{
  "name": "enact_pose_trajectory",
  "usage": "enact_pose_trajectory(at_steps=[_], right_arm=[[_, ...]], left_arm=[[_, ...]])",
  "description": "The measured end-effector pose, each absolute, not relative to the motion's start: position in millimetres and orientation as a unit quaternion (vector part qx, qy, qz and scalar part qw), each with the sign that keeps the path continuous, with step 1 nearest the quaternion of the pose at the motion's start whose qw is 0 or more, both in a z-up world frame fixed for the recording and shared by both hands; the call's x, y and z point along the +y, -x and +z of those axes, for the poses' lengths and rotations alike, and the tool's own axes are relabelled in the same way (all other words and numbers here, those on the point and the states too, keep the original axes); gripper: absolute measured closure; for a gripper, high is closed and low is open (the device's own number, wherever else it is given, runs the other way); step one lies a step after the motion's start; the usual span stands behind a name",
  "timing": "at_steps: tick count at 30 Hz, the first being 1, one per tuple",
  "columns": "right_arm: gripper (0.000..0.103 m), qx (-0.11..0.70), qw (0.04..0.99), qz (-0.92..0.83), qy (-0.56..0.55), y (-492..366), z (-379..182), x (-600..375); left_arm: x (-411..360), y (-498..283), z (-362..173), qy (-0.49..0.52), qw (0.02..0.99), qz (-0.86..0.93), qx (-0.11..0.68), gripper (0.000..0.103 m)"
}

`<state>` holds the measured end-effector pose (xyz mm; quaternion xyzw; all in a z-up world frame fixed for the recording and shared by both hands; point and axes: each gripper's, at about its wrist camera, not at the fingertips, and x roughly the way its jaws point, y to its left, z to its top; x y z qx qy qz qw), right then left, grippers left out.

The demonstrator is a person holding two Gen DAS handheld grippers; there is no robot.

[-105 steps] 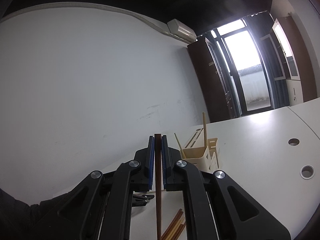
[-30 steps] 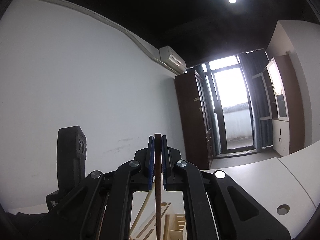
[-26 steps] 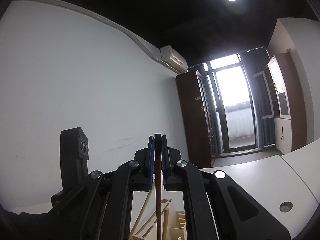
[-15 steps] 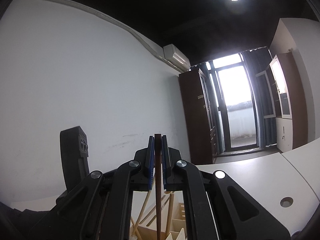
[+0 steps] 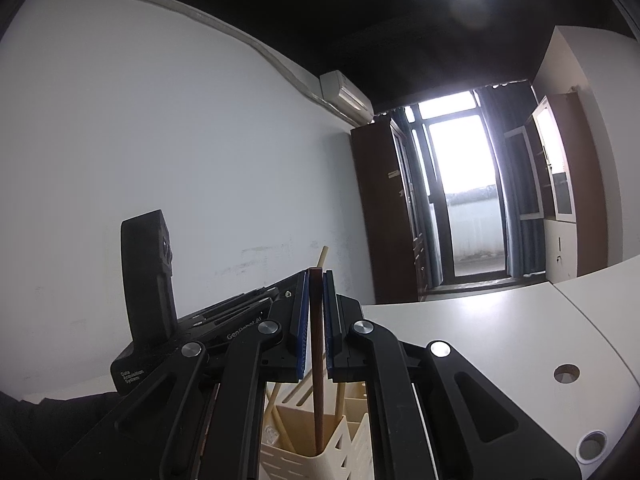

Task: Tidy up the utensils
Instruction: 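Carry both chopsticks upright over the cream holder and lower them in, then open both tools and withdraw them from the holder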

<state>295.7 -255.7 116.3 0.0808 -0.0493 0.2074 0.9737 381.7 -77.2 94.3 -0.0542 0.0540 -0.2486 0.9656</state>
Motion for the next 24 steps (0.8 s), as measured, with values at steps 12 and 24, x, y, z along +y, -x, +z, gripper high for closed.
enact_pose_trajectory(at_steps=[12,24], right_arm=[[0.095,-0.046,0.973,0.21,-0.081,-298,117,-250],[0.095,-0.016,0.977,0.203,-0.059,-297,114,-237]], left_arm=[[-54,-372,78,0.071,0.958,-0.265,0.085,0.098],[-47,-344,76,0.051,0.957,-0.269,0.096,0.096]])
